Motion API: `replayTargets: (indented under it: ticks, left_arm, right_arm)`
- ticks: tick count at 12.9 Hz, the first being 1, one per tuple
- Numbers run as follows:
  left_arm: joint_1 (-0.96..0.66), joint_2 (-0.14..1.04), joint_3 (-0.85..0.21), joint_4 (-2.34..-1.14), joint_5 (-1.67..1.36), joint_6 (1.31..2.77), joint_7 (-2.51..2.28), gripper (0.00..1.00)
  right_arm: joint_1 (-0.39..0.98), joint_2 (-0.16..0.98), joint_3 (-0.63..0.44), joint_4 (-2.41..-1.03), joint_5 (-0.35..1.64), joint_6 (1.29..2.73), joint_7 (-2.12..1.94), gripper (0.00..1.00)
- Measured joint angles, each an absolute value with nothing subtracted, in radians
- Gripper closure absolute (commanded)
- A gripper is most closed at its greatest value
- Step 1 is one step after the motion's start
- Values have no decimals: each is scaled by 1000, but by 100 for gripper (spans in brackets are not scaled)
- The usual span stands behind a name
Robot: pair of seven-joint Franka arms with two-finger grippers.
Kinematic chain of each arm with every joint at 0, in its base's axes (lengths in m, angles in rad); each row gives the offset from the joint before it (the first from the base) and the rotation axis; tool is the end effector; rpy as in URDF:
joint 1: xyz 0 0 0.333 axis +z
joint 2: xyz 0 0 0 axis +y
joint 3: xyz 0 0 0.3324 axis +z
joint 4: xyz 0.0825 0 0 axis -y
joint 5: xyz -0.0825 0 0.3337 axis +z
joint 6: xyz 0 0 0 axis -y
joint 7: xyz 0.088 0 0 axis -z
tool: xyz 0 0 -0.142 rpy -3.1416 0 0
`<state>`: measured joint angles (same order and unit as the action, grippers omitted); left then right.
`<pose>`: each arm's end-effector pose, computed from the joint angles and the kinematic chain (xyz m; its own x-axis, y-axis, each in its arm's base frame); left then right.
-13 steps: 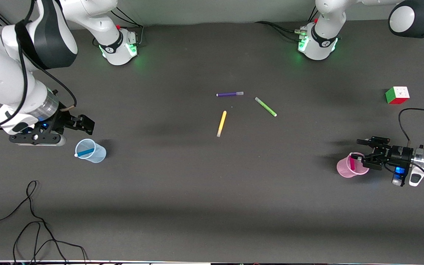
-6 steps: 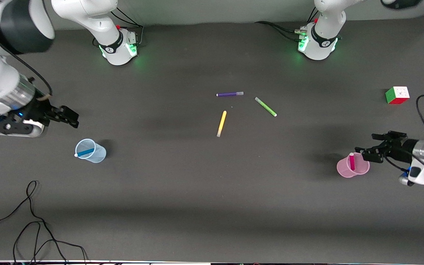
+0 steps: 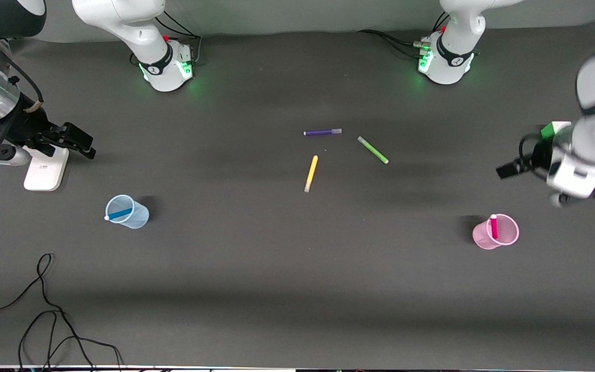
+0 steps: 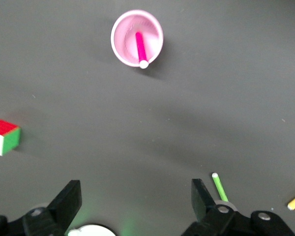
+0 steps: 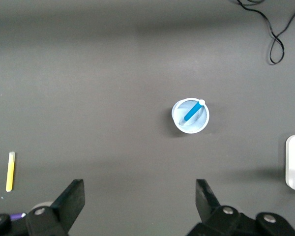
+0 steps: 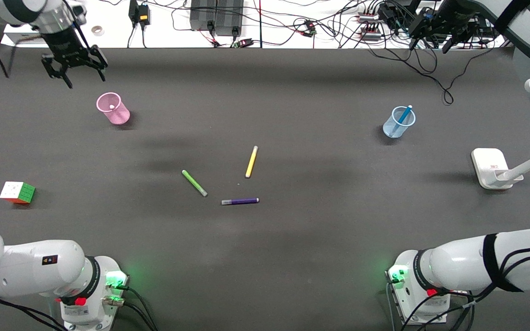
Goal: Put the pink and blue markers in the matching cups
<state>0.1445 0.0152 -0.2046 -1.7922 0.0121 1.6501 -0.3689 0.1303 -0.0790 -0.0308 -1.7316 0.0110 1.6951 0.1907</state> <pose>0.4951 -0.0276 0.5122 0.9422 0.3032 -0.1427 0.2968 -0.9527 -0.0645 0.4868 0.0495 0.5877 0.9949 -0.0925 0.0391 -0.0917 -0.9956 -0.0212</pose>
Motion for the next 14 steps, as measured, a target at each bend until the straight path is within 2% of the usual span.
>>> replayTargets:
  ticks: [3, 5, 14]
  left_arm:
    - [136, -136, -200, -1813, 17, 1642, -212, 1]
    - [137, -174, -192, -1813, 17, 1643, -135, 1]
    - [136, -134, -190, -1810, 62, 1648, -75, 1]
  right_arm:
    - [130, -71, -26, -1743, 11, 1711, 174, 0]
    - [134, -71, -18, -1744, 12, 1710, 173, 0]
    - [138, -67, -20, -1753, 12, 1711, 170, 0]
